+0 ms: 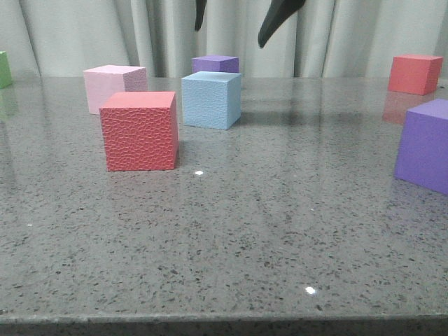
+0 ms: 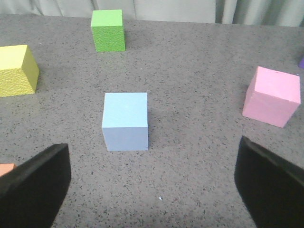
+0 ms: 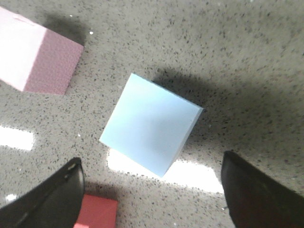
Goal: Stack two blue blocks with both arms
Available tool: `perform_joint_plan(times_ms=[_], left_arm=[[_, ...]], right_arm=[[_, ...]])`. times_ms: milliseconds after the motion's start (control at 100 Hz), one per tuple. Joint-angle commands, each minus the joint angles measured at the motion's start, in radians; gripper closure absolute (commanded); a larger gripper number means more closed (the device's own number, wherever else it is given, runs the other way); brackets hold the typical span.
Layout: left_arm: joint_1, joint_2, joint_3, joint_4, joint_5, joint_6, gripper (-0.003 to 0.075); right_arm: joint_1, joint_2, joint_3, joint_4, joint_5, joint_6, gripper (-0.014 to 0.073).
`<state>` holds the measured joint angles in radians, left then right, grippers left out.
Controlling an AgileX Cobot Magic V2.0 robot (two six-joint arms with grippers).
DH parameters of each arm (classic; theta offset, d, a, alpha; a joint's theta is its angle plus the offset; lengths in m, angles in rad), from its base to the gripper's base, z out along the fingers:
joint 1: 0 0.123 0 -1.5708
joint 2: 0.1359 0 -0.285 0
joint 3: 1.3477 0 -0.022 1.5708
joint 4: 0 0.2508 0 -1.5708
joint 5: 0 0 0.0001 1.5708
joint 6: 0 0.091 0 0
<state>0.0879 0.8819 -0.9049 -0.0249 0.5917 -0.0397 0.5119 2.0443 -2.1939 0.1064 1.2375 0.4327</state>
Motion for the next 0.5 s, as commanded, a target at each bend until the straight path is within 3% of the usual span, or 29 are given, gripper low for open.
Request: perform_joint_plan(times_ms=[0,240,490], left_arm=[[0.021,0.062,-0.085,-0.001,-0.036,-0.016,0.0048],[0.041,0.27,-0.257,-0.002,0.094,-0.016,0.0048],[0.058,0.438,-0.39,0.0,0.16,-0.014,0.0048]], right_arm=[[0.016,-0.109,-0.02,-0.024,-0.029,-0.038,0.0004],[0.064,-0.244,0.061,-0.1,-0.05,-0.037,0.0004],[0.081,-0.458,0.378,-0.106,-0.241,-0.042,0.0004]])
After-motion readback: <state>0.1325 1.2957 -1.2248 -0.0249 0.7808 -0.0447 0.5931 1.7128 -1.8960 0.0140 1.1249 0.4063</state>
